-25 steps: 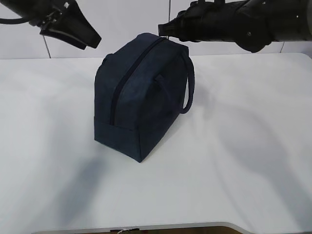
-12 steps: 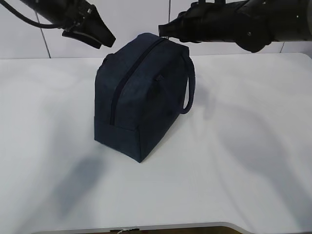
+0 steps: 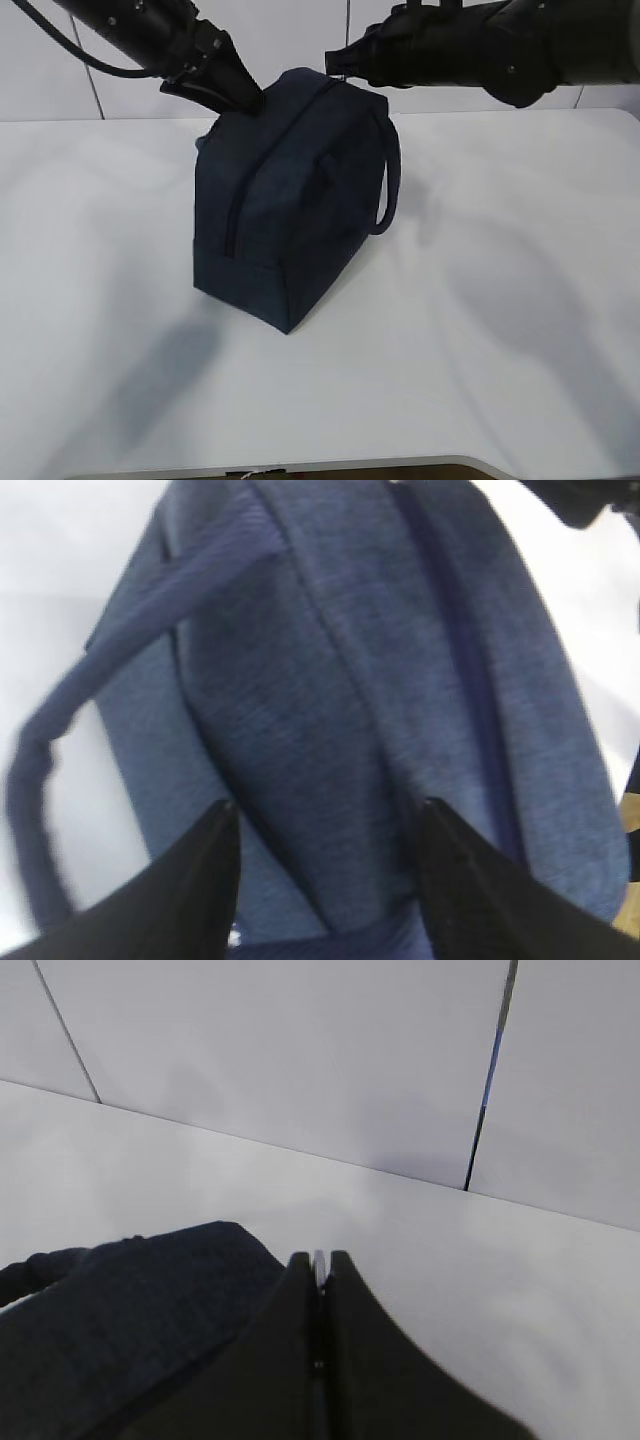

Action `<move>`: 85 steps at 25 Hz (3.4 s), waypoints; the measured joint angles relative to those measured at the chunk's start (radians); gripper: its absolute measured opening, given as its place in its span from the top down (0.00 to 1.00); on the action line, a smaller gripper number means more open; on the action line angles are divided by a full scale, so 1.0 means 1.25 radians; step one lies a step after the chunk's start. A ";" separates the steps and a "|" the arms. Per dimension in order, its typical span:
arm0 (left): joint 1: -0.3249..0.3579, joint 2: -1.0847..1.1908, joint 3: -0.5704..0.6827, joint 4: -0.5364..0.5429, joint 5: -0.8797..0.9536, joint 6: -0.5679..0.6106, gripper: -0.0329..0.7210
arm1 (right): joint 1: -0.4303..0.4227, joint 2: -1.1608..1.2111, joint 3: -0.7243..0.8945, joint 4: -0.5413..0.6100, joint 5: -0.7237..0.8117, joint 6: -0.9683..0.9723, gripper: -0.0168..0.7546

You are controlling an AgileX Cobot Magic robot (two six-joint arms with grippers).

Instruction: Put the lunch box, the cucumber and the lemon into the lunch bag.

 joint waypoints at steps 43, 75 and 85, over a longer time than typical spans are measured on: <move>-0.087 0.023 -0.003 0.141 -0.006 -0.101 0.94 | -0.011 0.001 -0.002 0.239 0.104 0.000 0.97; -0.091 -0.068 0.118 0.171 -0.006 -0.140 0.55 | -0.018 0.049 -0.003 0.401 0.042 0.001 0.97; -0.091 -0.125 0.099 0.233 0.004 -0.193 0.43 | -0.018 0.049 -0.003 0.401 0.042 0.001 0.97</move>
